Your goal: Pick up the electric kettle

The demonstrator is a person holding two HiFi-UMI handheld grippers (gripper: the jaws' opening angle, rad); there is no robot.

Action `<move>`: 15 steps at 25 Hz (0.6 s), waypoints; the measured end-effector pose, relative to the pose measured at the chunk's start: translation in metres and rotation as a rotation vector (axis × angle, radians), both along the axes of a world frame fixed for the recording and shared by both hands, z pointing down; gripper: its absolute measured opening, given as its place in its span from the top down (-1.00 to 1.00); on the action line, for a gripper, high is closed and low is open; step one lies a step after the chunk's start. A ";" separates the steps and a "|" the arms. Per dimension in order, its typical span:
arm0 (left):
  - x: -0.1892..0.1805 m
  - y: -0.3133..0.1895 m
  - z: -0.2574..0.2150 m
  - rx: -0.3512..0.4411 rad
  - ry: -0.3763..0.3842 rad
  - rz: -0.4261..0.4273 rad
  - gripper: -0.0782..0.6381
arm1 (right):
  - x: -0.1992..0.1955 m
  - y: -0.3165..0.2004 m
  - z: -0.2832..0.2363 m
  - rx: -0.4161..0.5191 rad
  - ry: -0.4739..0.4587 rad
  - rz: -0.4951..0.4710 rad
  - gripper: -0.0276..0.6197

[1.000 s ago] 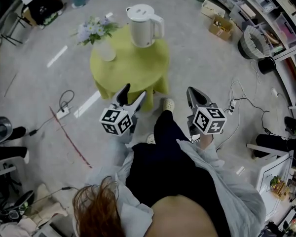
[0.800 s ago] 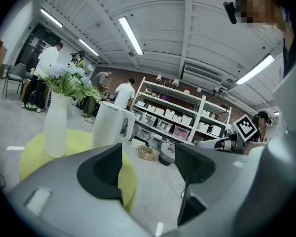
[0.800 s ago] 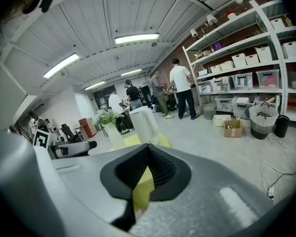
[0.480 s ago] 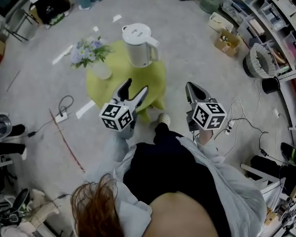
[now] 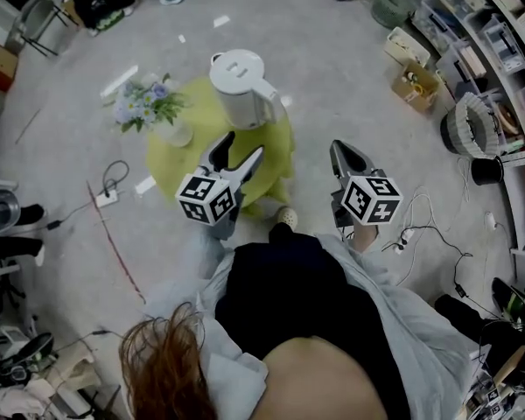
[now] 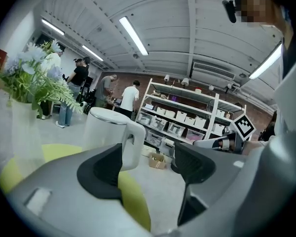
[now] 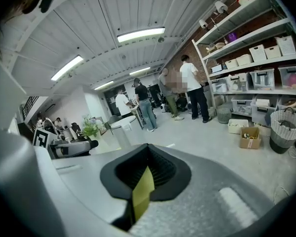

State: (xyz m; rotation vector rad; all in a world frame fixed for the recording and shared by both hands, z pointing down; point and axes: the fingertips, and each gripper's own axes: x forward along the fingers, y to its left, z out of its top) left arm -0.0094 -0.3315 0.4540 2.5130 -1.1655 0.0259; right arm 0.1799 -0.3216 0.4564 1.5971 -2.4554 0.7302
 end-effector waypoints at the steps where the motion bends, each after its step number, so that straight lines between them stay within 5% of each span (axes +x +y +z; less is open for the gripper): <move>1: 0.002 -0.004 0.000 0.002 -0.001 -0.004 -0.16 | 0.002 -0.005 0.001 0.001 0.001 -0.008 0.91; 15: 0.043 -0.041 0.020 -0.012 -0.022 -0.018 -0.16 | 0.024 -0.042 0.018 -0.014 -0.011 -0.045 0.91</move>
